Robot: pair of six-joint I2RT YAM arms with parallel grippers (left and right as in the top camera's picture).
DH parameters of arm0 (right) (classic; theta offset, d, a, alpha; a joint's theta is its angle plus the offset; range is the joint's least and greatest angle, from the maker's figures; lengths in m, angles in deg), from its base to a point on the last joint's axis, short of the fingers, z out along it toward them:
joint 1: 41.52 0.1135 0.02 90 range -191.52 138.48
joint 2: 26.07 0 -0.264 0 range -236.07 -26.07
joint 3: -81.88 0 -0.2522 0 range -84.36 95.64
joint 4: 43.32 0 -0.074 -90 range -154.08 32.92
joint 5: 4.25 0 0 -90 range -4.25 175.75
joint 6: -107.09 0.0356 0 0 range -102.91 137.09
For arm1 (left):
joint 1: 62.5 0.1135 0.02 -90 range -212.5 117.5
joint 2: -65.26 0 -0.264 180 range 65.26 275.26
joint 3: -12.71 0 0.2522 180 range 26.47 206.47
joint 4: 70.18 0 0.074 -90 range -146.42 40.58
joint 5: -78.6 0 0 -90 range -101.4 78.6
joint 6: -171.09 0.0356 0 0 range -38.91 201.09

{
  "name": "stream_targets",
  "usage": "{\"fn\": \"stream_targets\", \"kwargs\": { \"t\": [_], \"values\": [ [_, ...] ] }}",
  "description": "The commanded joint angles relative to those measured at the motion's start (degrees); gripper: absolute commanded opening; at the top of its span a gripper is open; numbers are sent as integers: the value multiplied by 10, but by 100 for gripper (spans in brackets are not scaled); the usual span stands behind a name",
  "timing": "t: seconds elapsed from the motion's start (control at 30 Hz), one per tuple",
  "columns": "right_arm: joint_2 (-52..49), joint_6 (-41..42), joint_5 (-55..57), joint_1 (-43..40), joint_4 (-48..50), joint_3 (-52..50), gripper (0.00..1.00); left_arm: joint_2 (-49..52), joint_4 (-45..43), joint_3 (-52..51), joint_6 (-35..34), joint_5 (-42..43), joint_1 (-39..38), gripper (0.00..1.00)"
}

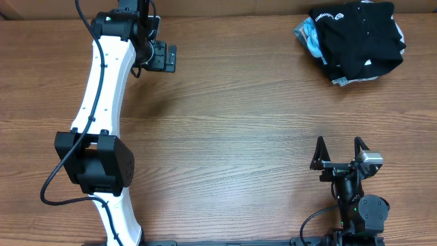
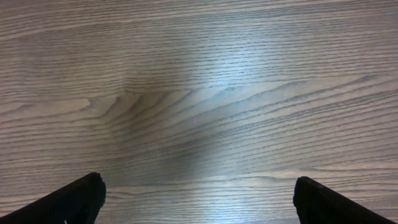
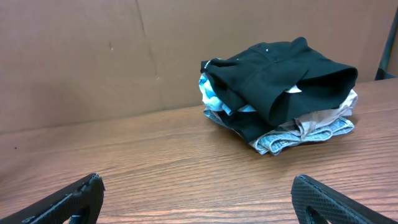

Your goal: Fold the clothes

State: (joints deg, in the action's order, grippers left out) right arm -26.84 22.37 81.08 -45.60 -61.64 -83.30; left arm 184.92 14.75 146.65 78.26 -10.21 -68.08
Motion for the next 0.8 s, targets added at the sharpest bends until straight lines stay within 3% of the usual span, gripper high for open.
{"fn": "stream_targets", "kwargs": {
  "t": [0.0, 0.27, 0.5, 0.63, 0.77],
  "values": [
    [6, -4, -1, 3, 3, -6, 100, 0, 1, 10, 11, -3, 3, 100],
    [6, -4, -1, 3, 3, -6, 100, -9, 2, 10, 11, -3, -3, 100],
    [6, -4, -1, 3, 3, -6, 100, -81, 1, -5, 11, -3, -9, 100],
    [6, -4, -1, 3, 3, -6, 100, -154, -12, -72, 11, -3, -3, 100],
    [6, -4, -1, 3, 3, -6, 100, -257, -29, -204, 11, -3, 15, 100]
  ]
}}
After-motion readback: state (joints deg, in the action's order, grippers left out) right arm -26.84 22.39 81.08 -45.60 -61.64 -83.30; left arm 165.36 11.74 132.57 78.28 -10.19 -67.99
